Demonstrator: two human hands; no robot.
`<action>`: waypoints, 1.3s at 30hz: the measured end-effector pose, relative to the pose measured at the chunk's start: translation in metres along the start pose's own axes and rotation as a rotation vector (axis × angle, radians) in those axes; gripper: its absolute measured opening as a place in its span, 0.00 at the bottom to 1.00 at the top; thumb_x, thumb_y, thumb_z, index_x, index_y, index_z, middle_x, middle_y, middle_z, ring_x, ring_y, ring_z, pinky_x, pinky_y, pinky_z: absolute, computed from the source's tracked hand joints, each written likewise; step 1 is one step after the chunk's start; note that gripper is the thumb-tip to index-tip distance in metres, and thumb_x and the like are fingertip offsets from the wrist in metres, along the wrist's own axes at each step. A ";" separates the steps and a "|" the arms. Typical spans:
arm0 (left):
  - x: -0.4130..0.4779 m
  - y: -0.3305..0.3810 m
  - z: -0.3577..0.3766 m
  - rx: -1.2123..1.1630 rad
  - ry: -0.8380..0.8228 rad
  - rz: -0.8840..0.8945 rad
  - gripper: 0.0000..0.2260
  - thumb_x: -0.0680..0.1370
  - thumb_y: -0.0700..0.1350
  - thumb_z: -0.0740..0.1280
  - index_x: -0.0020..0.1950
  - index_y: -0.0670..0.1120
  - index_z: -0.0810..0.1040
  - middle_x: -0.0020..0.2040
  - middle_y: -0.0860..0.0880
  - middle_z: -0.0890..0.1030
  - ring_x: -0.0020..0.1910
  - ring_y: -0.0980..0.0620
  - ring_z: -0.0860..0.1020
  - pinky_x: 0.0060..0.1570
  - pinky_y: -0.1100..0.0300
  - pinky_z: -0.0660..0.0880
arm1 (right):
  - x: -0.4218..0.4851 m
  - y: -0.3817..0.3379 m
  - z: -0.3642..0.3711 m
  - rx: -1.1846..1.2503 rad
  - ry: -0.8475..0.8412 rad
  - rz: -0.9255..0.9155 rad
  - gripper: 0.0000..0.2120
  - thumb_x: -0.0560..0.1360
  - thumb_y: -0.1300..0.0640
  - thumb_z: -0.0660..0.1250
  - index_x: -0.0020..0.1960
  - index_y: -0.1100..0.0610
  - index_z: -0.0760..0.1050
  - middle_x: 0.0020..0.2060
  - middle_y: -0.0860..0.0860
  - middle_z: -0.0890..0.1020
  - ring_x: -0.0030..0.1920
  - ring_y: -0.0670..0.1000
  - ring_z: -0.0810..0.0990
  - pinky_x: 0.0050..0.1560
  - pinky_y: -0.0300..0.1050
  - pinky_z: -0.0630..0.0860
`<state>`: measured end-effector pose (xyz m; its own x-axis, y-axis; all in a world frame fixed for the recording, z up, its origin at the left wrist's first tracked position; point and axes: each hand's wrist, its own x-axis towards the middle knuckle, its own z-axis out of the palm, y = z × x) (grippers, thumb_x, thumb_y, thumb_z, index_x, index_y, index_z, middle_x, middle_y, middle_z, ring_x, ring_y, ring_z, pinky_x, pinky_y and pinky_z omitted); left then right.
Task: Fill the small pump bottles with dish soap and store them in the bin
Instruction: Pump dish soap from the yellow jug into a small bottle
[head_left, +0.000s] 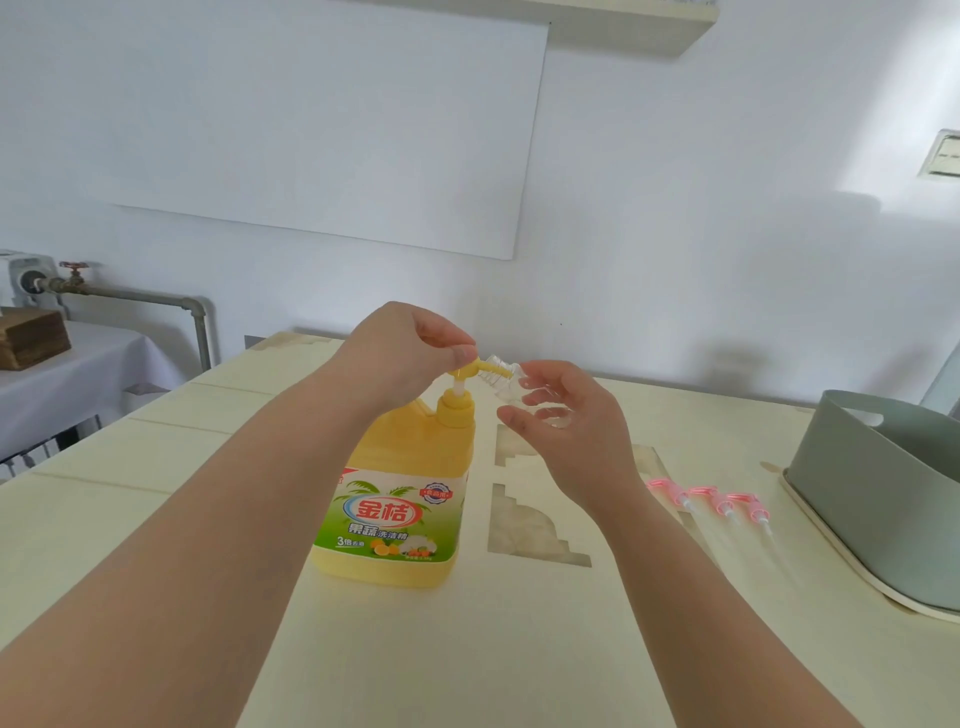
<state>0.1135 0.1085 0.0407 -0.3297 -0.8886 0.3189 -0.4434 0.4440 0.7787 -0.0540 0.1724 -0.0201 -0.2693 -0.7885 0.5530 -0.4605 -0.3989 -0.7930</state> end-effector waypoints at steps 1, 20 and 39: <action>0.000 -0.001 0.001 -0.016 0.003 -0.001 0.06 0.74 0.51 0.70 0.50 0.55 0.81 0.44 0.59 0.80 0.42 0.65 0.75 0.36 0.69 0.65 | 0.000 0.001 0.000 0.005 0.002 0.002 0.18 0.69 0.60 0.77 0.49 0.41 0.76 0.48 0.46 0.82 0.45 0.42 0.79 0.41 0.30 0.74; -0.005 -0.003 0.006 0.220 0.016 0.024 0.06 0.76 0.53 0.67 0.49 0.55 0.81 0.45 0.58 0.80 0.48 0.56 0.77 0.50 0.59 0.74 | -0.004 0.004 -0.001 -0.042 -0.013 0.003 0.18 0.68 0.60 0.77 0.48 0.41 0.75 0.46 0.45 0.82 0.45 0.44 0.80 0.38 0.29 0.74; -0.013 0.002 0.011 0.162 0.135 0.085 0.05 0.77 0.52 0.65 0.47 0.54 0.79 0.44 0.59 0.78 0.44 0.58 0.74 0.44 0.61 0.68 | 0.000 0.000 -0.003 -0.111 0.012 -0.012 0.16 0.68 0.56 0.77 0.52 0.44 0.77 0.46 0.42 0.82 0.46 0.40 0.79 0.44 0.25 0.70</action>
<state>0.1082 0.1224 0.0323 -0.2621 -0.8496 0.4576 -0.5503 0.5211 0.6523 -0.0562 0.1737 -0.0195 -0.2730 -0.7780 0.5659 -0.5544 -0.3535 -0.7534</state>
